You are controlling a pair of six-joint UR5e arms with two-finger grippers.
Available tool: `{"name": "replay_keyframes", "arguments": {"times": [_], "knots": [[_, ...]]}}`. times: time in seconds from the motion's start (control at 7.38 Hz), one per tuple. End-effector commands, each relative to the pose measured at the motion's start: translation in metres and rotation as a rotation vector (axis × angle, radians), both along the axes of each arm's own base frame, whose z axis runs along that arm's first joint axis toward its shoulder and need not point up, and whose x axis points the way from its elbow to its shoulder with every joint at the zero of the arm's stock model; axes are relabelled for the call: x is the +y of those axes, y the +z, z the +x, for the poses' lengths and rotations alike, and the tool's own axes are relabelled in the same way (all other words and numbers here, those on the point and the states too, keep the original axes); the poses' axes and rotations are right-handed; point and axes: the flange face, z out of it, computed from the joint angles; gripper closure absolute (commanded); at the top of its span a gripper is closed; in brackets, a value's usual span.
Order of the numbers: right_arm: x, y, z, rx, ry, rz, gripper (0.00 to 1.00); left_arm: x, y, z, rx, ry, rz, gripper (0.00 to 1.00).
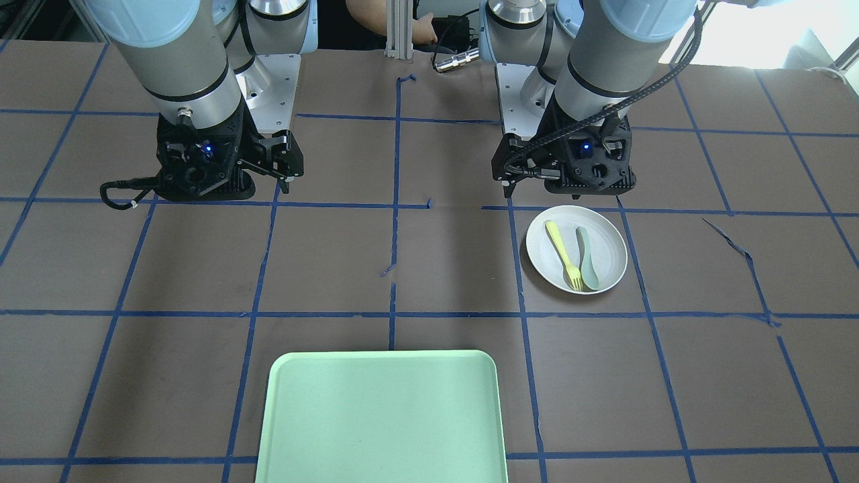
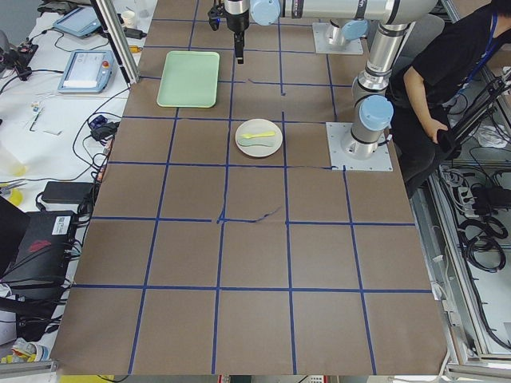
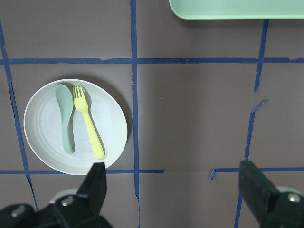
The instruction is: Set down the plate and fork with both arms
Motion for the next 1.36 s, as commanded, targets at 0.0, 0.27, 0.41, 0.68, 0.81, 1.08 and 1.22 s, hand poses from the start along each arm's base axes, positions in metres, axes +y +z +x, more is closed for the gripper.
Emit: {"name": "replay_keyframes", "arguments": {"times": [0.0, 0.27, 0.41, 0.68, 0.81, 1.08, 1.22], "knots": [[0.000, 0.002, 0.001, -0.010, 0.000, -0.004, 0.00, 0.002, 0.003, 0.000, 0.000, 0.000, -0.007, 0.00], [-0.001, 0.009, 0.001, -0.013, -0.006, -0.020, 0.00, 0.000, 0.005, 0.000, 0.000, -0.001, -0.010, 0.00], [0.003, 0.014, 0.000, -0.008, -0.005, -0.027, 0.00, 0.000, 0.000, 0.000, -0.001, -0.001, -0.001, 0.00], [0.012, 0.022, 0.000, -0.010, -0.008, -0.035, 0.00, 0.000, -0.001, 0.000, -0.001, 0.000, 0.002, 0.00], [0.015, 0.026, -0.001, -0.013, -0.009, -0.037, 0.00, -0.001, -0.003, 0.000, -0.001, 0.000, 0.005, 0.00], [0.015, 0.023, 0.000, -0.012, -0.005, -0.033, 0.00, -0.006, -0.013, -0.001, -0.003, -0.001, 0.025, 0.00], [0.015, 0.022, 0.000, -0.010, -0.005, -0.033, 0.00, -0.005, -0.014, -0.001, -0.003, 0.000, 0.027, 0.00]]}}
